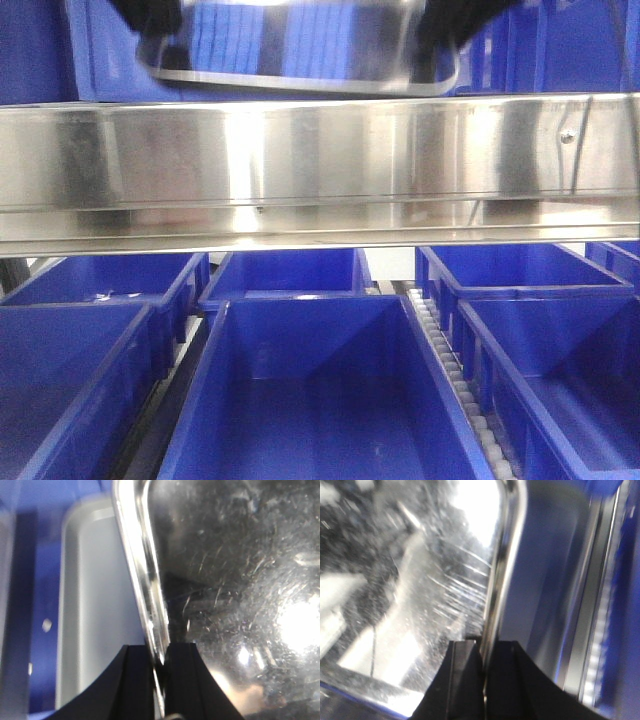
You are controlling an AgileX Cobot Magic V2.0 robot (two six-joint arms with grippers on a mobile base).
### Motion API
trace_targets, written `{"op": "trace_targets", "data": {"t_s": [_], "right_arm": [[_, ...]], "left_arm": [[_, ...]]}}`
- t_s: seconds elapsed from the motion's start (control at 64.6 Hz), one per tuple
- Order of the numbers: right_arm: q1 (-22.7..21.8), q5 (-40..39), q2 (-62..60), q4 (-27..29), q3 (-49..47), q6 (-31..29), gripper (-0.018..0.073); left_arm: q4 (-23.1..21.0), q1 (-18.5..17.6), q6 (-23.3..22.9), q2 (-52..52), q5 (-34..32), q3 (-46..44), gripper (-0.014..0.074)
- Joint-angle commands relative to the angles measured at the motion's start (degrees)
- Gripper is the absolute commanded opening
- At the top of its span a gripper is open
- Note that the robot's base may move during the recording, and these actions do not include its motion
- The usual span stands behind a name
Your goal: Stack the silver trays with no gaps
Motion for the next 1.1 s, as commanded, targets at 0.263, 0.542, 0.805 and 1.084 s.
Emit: {"op": "trace_targets", "data": {"t_s": [0.263,0.542,0.805,1.084], "right_arm": [[-0.2,-0.7,1.7,-0.5,-0.5,-1.5,-0.0077],[-0.2,-2.7,1.7,1.9,-0.5,-1.5,0.0195],[-0.3,-2.4,0.6,2.5,-2.1,-1.5,0.0403],[-0.3,-1.9,-6.4,2.5,-9.9,-1.5,0.0232]], "left_arm": [[3.7,0.3,1.4,2.1,1.5,0.3,0.0020],[4.2,0.3,1.4,2.1,1.2,0.3,0.0321],[6.2,0.3,1.4,0.8,2.7,0.0,0.0380],[8.0,0.3,0.8,-10.5,-2.3,0.0,0.0360]]}}
